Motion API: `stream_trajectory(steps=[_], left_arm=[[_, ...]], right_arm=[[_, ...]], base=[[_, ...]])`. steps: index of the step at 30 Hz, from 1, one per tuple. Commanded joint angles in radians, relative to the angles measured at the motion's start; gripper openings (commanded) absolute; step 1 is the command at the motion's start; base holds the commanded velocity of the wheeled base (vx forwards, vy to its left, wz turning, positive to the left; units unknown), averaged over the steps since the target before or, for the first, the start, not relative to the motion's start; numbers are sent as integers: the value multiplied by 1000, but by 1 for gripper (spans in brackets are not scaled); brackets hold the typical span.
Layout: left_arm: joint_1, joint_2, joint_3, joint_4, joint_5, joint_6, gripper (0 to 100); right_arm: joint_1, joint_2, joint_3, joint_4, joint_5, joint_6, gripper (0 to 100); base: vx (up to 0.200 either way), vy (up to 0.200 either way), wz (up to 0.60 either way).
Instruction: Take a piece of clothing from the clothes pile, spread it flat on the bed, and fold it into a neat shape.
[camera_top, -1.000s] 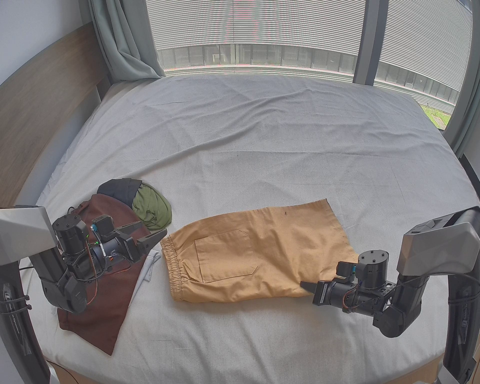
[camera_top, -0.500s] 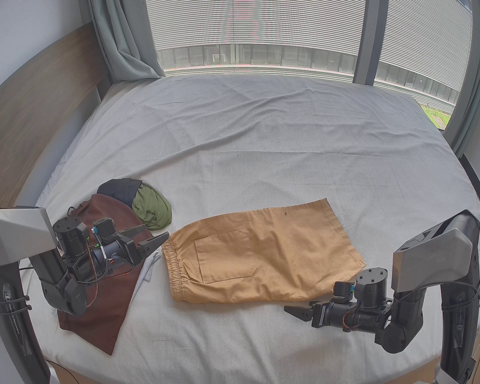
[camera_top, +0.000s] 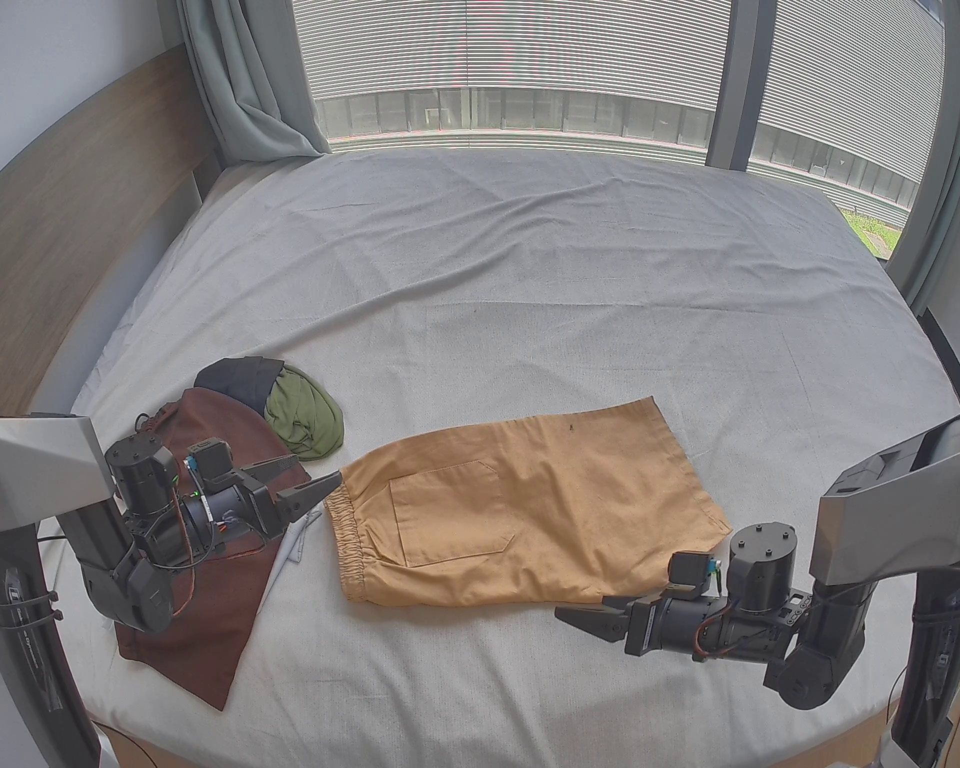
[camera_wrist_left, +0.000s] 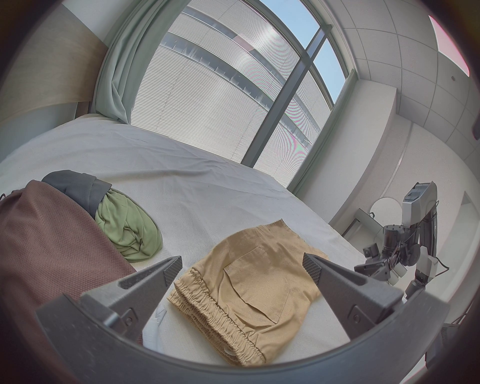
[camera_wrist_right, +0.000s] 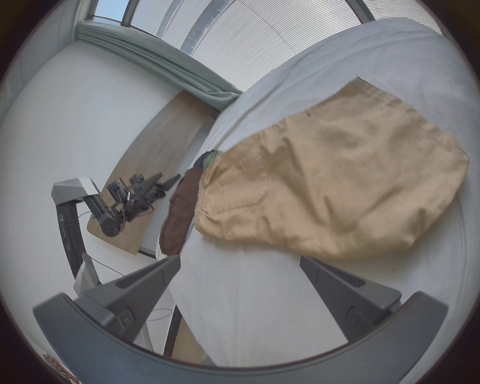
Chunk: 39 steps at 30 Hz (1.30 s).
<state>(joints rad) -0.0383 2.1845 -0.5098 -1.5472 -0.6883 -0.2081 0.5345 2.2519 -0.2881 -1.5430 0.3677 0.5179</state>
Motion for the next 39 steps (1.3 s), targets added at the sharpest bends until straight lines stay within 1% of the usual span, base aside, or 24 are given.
stream_trajectory(steps=[1, 10, 12, 13, 19, 24, 39], left_arm=[[-2, -8, 13, -1, -2, 4, 100], [-14, -35, 33, -1, -7, 6, 100], [-15, -35, 33, -1, -7, 7, 100], [-15, -35, 33, -1, -7, 7, 100], [-15, -34, 51, -1, -14, 1, 100], [-22, -28, 54, -1, -22, 4, 100], [-17, -26, 83, -1, -20, -1, 100]], right_arm=[[-13, -81, -40, 0, 2, 10, 100], [-30, -180, -77, 0, 4, 10, 100], [-64, -222, -80, 0, 8, 8, 100], [-67, -227, -80, 0, 10, 8, 100], [-149, -259, -92, 0, 71, 8, 100], [-179, -253, -111, 0, 79, 8, 100], [-183, -230, -112, 0, 74, 4, 100]], base=[[0, 0, 0], [0, 0, 0], [0, 0, 0], [0, 0, 0], [0, 0, 0], [0, 0, 0], [0, 0, 0]])
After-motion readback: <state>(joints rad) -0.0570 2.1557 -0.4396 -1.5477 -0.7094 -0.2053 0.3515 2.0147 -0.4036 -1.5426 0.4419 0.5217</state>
